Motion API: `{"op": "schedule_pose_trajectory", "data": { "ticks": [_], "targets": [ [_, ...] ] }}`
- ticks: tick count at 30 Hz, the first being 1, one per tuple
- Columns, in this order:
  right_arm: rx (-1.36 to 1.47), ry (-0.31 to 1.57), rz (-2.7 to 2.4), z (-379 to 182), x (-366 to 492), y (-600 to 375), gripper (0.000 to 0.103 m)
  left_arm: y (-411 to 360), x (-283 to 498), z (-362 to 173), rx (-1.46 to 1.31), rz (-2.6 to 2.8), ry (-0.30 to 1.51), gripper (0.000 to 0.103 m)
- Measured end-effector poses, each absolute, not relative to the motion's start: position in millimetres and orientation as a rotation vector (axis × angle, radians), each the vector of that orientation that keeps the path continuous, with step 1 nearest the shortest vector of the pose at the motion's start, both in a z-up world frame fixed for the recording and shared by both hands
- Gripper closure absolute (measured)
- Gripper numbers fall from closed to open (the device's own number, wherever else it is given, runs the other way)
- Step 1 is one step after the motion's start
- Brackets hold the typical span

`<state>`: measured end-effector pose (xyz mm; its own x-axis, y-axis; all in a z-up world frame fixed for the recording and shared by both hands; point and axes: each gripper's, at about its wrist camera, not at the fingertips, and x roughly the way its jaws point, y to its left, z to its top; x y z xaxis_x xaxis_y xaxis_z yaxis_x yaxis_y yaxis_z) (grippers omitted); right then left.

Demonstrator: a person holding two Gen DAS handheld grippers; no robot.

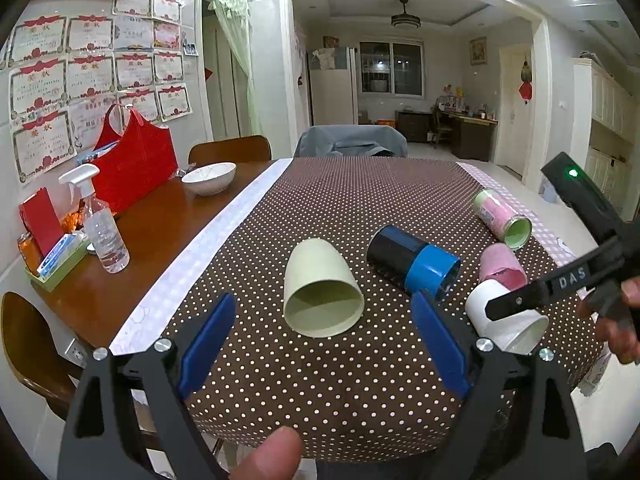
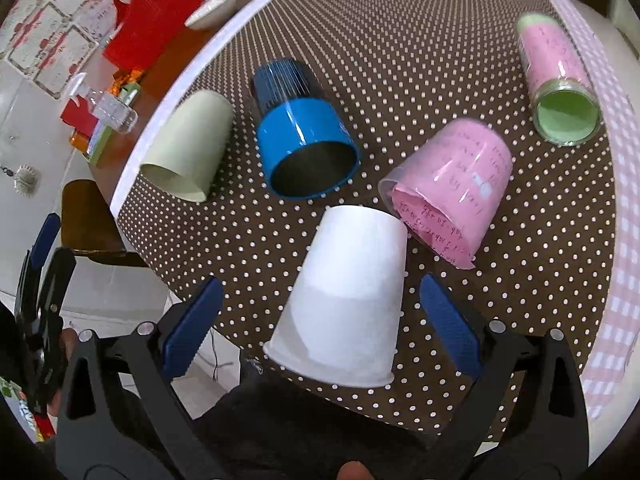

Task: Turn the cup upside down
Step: 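Move the right tool toward the white cup on the table, then close the right tool on the white cup and lift it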

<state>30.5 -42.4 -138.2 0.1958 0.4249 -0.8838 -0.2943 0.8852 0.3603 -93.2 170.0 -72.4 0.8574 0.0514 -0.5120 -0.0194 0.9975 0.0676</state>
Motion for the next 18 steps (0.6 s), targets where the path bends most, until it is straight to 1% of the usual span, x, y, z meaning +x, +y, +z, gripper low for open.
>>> {"op": "schedule_pose_trajectory", "data": {
  "ticks": [5,16,17,18],
  "targets": [
    [0.126,1.342,0.495,-146,41,-42,0.006,172,-92,-80,0.053,0.032,0.556,0.015],
    [0.028,1.403,0.481,-157,58,-12,0.007,174,-90,-87,0.044,0.031,0.577,0.015],
    [0.018,1.407,0.483,-159,59,-8,0.007,173,-90,-87,0.045,0.030,0.578,0.015],
    [0.015,1.419,0.485,-162,61,-7,0.010,172,-89,-87,0.046,0.028,0.579,0.015]
  ]
}}
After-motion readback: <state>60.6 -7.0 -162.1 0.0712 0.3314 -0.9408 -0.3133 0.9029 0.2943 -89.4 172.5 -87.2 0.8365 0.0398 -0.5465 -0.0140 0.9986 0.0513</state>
